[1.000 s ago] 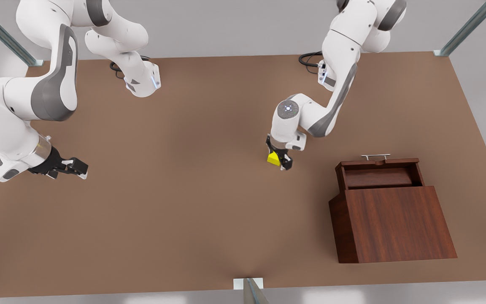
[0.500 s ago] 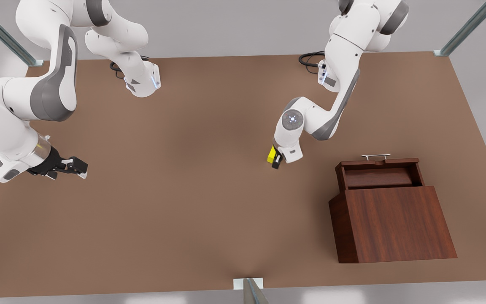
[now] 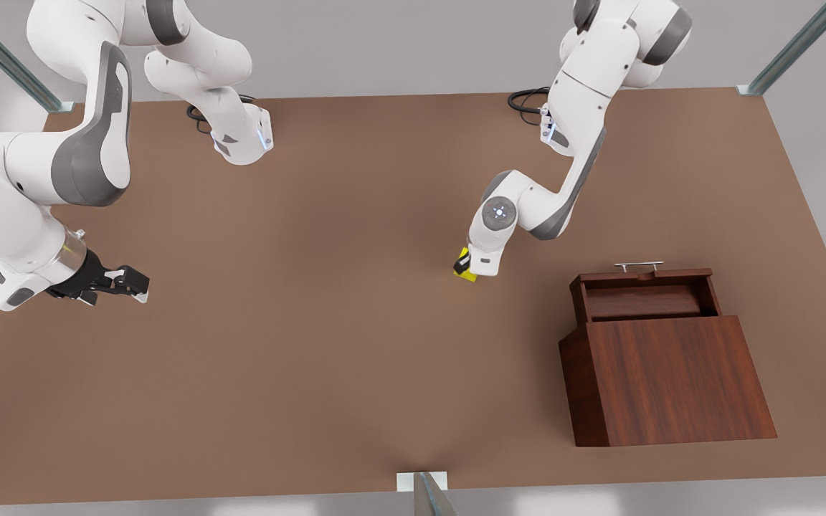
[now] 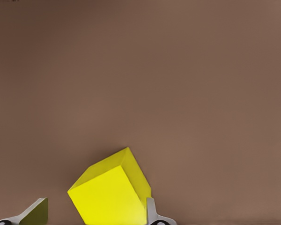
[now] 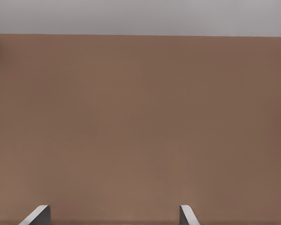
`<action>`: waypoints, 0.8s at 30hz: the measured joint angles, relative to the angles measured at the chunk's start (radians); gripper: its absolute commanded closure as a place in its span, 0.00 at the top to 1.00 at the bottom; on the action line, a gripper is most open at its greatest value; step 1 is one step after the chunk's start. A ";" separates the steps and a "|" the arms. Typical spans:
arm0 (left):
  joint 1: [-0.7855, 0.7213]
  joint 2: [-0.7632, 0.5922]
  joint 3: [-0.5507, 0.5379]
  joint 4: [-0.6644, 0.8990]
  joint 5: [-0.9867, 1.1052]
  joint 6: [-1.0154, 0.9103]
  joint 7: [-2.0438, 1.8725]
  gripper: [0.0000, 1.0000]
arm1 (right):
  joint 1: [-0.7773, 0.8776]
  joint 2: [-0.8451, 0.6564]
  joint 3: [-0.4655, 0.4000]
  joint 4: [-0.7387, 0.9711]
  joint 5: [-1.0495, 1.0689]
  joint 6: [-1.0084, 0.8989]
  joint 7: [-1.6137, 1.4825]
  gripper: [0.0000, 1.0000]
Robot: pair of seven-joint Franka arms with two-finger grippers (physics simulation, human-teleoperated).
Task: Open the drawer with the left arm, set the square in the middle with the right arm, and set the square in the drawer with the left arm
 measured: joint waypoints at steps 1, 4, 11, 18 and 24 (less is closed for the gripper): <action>0.000 0.001 0.000 0.000 -0.001 0.010 -0.002 1.00 | -0.001 0.000 0.000 0.000 0.000 0.000 -0.001 1.00; 0.000 0.006 0.000 0.000 -0.003 0.031 -0.016 1.00 | -0.007 0.000 0.000 -0.001 0.004 0.000 -0.004 1.00; 0.000 0.025 0.000 0.000 -0.004 0.058 -0.083 1.00 | -0.011 0.000 0.000 -0.001 0.007 0.000 -0.009 1.00; -0.001 0.024 0.000 0.003 -0.005 0.066 -0.165 1.00 | -0.011 0.000 0.000 -0.001 0.010 0.000 -0.012 1.00; -0.001 0.026 0.000 0.004 -0.032 0.066 -0.240 1.00 | -0.011 0.005 0.000 0.000 0.012 0.000 -0.014 1.00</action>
